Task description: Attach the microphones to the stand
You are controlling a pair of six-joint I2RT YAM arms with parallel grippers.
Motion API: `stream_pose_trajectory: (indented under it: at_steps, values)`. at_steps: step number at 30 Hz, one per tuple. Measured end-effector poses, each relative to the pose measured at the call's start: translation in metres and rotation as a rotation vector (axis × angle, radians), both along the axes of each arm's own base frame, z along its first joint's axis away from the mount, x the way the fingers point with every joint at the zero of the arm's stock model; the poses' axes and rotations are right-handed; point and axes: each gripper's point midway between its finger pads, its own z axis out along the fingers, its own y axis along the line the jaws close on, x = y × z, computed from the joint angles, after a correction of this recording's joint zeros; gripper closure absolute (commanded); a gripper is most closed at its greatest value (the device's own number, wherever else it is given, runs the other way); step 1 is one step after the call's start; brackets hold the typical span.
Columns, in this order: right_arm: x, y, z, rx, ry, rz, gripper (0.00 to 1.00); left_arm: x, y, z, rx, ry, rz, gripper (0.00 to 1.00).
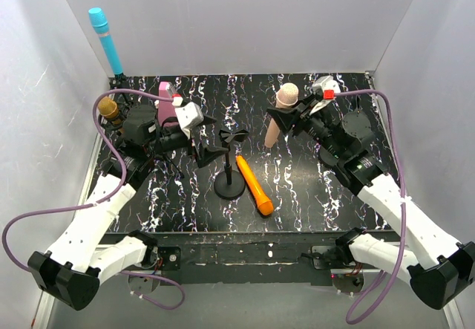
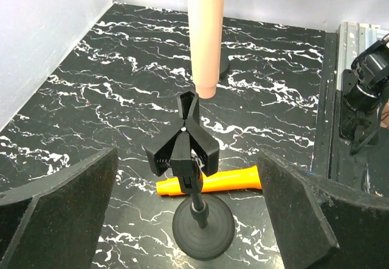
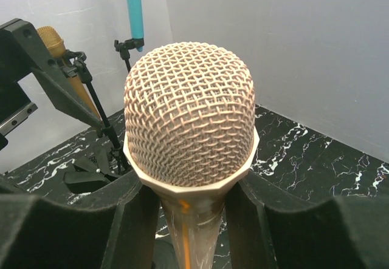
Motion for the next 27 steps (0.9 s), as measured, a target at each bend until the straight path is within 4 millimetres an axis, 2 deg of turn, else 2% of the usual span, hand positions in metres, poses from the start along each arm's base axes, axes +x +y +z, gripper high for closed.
stream_pose_trajectory:
  at_steps: [5, 11, 20, 27]
  values:
    - [0.006, 0.003, -0.002, 0.013, 0.012, -0.012, 0.99, 0.007, -0.001, 0.01, -0.032, -0.035, 0.023, 0.02]
    - [0.01, 0.007, -0.007, 0.02, 0.039, -0.015, 0.99, 0.011, -0.006, 0.013, -0.056, -0.041, 0.011, 0.02]
    - [0.011, 0.009, -0.009, 0.034, 0.06, -0.014, 0.99, 0.014, -0.015, -0.013, -0.047, 0.041, -0.033, 0.02]
    - [0.011, 0.016, -0.015, 0.038, 0.087, 0.005, 0.99, 0.017, -0.014, -0.016, -0.041, 0.047, -0.019, 0.02]
